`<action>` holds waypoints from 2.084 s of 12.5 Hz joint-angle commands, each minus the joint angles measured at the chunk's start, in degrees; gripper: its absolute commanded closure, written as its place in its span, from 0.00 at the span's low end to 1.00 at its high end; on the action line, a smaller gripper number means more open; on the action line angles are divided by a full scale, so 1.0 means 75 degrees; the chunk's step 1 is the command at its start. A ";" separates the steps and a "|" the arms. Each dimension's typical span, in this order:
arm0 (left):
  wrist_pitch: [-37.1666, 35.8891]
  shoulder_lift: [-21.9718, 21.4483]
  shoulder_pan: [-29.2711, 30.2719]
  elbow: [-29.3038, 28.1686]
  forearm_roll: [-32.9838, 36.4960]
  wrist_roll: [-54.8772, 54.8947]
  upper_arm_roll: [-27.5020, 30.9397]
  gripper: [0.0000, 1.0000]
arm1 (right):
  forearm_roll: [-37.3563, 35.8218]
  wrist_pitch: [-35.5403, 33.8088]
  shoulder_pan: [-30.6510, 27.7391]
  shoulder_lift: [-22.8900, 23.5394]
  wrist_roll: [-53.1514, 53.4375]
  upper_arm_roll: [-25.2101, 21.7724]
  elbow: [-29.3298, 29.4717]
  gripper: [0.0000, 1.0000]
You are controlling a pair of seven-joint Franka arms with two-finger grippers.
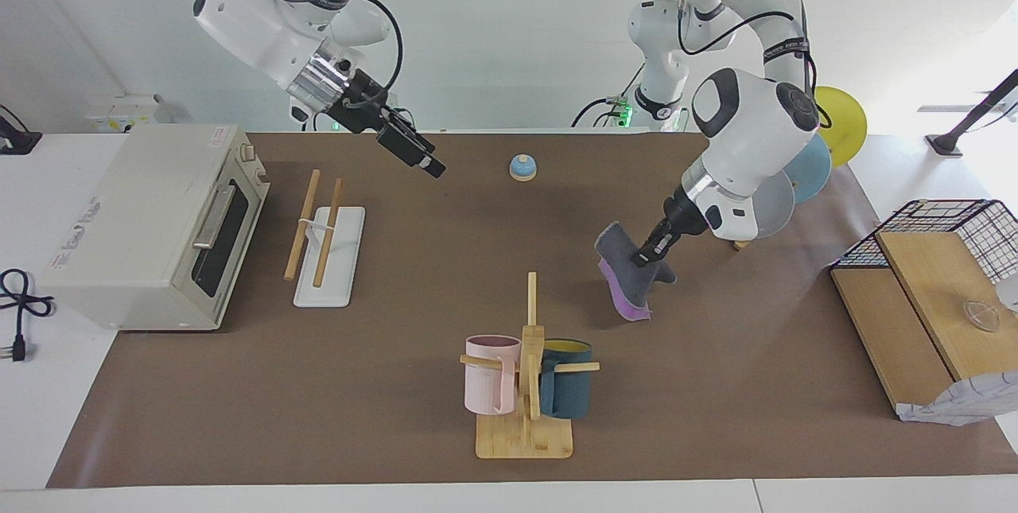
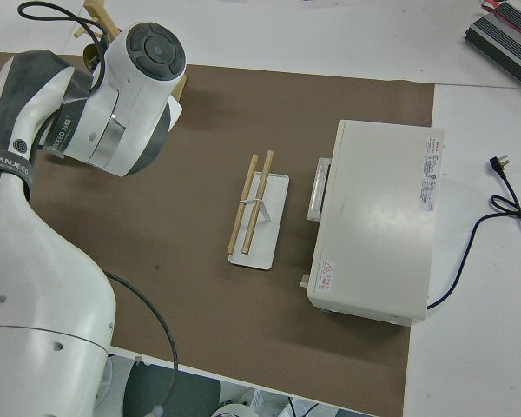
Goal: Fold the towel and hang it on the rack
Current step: 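Lift the folded towel with the left gripper while the right gripper reaches it, then grasp the towel with the right gripper from the left gripper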
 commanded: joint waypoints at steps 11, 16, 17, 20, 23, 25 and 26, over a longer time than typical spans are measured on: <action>0.1066 -0.1030 -0.0305 -0.0182 -0.0471 -0.6733 -0.1004 1.00 | 0.1793 0.3150 0.1825 0.1146 0.0807 0.0030 -0.0421 0.00; 0.1406 -0.1171 -0.0657 -0.0452 -0.0483 -0.7180 -0.1004 1.00 | 0.1793 0.3665 0.2070 0.1464 0.0819 0.0042 -0.0138 0.00; 0.1406 -0.1159 -0.0657 -0.0452 -0.0483 -0.7204 -0.1004 1.00 | 0.1793 0.4003 0.2281 0.1534 0.0830 0.0042 -0.0068 0.00; 0.1395 -0.1171 -0.0657 -0.0452 -0.0483 -0.7192 -0.1004 1.00 | 0.1782 0.4030 0.2190 0.1898 0.0866 0.0042 0.0342 0.00; 0.1395 -0.1241 -0.0646 -0.0569 -0.0471 -0.7122 -0.1004 1.00 | 0.1758 0.4065 0.2236 0.1968 0.0854 0.0030 0.0472 0.00; 0.1406 -0.1253 -0.0646 -0.0581 -0.0471 -0.7122 -0.1004 1.00 | 0.1747 0.4136 0.2271 0.2096 0.0784 0.0030 0.0472 0.00; 0.1406 -0.1253 -0.0646 -0.0581 -0.0471 -0.7122 -0.1004 1.00 | 0.1746 0.4147 0.2294 0.2097 0.0714 0.0030 0.0460 0.11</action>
